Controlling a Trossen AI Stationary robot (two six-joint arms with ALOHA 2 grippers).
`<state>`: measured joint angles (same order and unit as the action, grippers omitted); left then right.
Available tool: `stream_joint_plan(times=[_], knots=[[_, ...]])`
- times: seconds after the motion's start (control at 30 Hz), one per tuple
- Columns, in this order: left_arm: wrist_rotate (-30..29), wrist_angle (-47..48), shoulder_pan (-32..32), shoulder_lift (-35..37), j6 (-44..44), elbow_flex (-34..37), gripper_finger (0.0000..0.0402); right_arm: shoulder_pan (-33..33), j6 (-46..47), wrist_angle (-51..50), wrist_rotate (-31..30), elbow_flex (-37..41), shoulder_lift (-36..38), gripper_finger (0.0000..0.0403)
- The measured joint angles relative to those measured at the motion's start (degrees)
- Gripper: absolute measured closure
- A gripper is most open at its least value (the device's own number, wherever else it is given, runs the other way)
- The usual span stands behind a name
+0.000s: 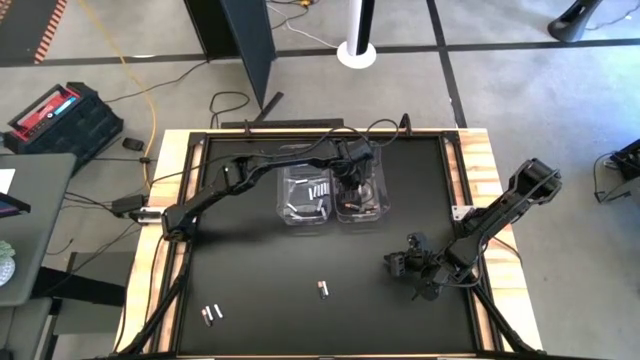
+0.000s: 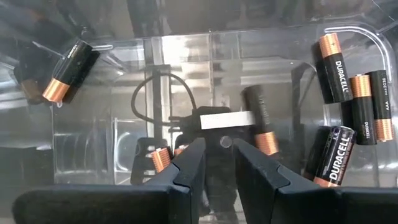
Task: Sort batteries
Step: Put the black battery into the right transparent bin
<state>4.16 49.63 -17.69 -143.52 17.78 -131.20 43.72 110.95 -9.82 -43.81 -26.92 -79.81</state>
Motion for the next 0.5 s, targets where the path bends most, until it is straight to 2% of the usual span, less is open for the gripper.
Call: stream_joint_plan(times=[0.2,0.33,0.5], knots=[[0.0,0.7,0.0,0.3,-3.0,-0.1,0.0323,0.0,-0.4,0.0,0.0,0.0,0.0,0.0230],[0.0,4.6,0.0,0.3,-5.2,-3.7,0.0323,0.1,-0.4,0.0,0.0,0.0,0.0,0.0230],[0.0,5.8,0.4,4.0,-9.6,-3.5,0.0323,0.1,-0.5,0.0,0.3,0.0,0.0,0.0230]])
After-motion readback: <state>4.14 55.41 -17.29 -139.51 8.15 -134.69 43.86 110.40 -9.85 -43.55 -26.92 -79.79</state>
